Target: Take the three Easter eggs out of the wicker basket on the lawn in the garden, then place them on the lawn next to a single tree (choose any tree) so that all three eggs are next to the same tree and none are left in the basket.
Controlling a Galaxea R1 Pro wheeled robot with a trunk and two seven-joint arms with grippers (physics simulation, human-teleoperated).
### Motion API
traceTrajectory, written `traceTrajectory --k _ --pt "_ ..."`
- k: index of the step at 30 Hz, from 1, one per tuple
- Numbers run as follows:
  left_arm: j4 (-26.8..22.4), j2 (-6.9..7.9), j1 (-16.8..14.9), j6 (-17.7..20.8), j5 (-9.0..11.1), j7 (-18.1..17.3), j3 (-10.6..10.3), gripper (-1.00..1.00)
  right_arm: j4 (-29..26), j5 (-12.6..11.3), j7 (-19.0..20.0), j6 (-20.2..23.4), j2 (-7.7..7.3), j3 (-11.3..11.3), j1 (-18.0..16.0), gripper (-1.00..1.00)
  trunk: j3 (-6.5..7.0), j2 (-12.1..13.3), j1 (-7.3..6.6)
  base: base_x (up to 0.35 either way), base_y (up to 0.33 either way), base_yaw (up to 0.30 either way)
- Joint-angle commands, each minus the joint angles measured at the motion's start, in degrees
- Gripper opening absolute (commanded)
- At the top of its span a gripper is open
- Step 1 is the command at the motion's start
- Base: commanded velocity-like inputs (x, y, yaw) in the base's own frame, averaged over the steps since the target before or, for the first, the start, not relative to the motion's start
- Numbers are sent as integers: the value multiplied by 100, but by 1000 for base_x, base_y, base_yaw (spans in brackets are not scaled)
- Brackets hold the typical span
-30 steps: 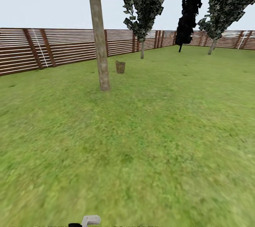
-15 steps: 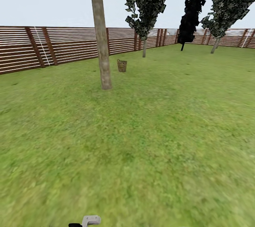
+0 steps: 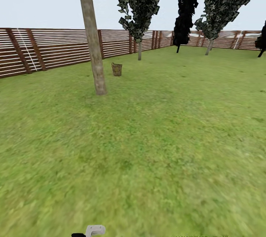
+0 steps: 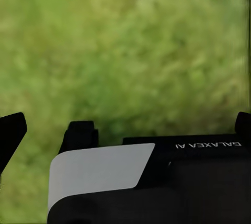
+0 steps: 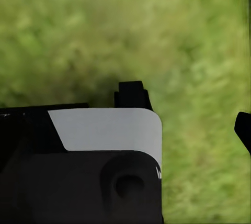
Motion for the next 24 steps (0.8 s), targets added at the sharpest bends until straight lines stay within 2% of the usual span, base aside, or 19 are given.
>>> traceTrajectory --k 1,7,17,24 --pt "-14 0 1 35 7 -11 8 100 -8 2 -14 30 2 -35 -1 100 -4 -2 0 85 0 -279" --pt "-13 -4 1 12 2 -16 1 100 2 0 -8 30 2 -29 -1 100 -3 -2 0 209 0 -258" --pt "-5 -9 1 0 -2 -21 -1 100 -4 2 -21 21 7 -13 -1 100 -4 -2 0 321 0 -29" --pt "-5 -9 1 -2 -2 -29 -1 100 -5 2 -21 21 -5 -17 -1 100 -33 -2 0 325 0 -199"
